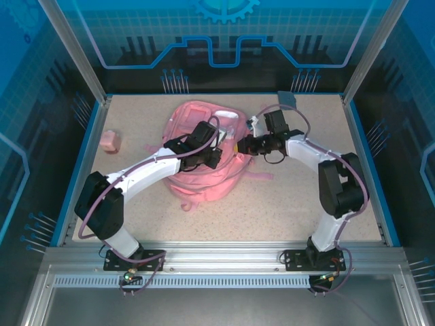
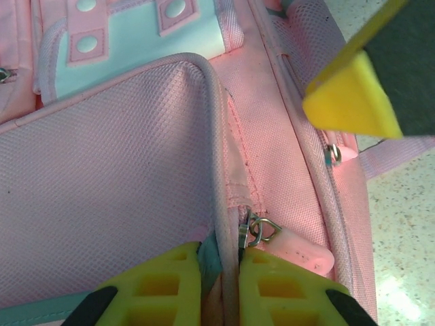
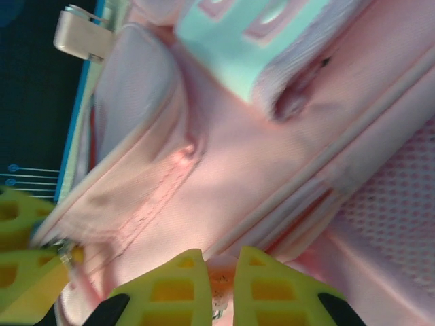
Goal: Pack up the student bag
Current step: Unzip the student bag at the top-center of the table.
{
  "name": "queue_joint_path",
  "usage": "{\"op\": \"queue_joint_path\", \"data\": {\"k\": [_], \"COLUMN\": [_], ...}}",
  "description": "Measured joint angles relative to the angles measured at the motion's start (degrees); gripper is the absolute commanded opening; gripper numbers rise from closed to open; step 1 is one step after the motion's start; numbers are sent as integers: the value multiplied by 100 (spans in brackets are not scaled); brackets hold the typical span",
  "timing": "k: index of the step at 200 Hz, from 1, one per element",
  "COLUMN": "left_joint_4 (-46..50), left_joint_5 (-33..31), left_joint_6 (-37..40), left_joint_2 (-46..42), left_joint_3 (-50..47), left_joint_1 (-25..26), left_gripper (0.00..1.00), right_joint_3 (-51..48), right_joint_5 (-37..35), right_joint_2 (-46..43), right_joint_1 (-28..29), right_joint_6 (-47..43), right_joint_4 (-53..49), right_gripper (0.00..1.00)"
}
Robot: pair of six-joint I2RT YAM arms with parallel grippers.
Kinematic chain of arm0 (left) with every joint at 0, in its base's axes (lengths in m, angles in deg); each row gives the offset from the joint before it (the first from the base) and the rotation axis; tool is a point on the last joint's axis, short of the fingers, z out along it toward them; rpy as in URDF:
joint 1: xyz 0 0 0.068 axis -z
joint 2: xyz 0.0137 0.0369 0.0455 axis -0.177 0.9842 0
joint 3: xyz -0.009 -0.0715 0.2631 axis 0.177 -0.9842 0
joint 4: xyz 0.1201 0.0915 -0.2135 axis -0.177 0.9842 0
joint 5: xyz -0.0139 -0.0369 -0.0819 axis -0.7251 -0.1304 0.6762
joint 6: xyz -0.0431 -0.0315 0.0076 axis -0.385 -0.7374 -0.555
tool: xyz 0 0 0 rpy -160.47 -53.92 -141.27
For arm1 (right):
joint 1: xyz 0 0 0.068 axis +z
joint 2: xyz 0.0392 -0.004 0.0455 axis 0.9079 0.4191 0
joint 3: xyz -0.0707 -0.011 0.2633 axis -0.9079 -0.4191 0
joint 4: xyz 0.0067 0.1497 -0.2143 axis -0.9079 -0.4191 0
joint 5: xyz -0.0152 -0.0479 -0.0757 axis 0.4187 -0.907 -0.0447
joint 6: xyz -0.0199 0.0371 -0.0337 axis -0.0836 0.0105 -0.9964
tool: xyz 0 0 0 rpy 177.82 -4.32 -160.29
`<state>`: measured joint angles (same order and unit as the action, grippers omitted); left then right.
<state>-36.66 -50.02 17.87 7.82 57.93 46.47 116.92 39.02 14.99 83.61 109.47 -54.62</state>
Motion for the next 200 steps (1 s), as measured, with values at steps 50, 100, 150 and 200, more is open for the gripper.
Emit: {"op": "queue_joint_path", "data": {"k": [50, 100, 150, 200], "left_joint_4": [15, 118, 68, -68], "left_joint_5": [238, 302, 382, 387], "left_joint_6": [-334, -542, -553, -522], "left_joint_2": [238, 385, 385, 385], "left_joint_3": [223, 297, 315, 315], "left_joint_1": [11, 11, 13, 11], "left_gripper": [0, 0, 0, 0], "right_joint_3": [-1126, -1563, -1515, -1714], "right_joint_5": [306, -111, -1272, -1897], "right_joint_2": [-586, -804, -1311, -1735], "right_joint_1": [210, 433, 756, 931], "right_joint_6": [562, 973, 503, 105], "right_joint_4": [1189, 1646, 715, -129], "right_gripper": [0, 3, 22, 51]}}
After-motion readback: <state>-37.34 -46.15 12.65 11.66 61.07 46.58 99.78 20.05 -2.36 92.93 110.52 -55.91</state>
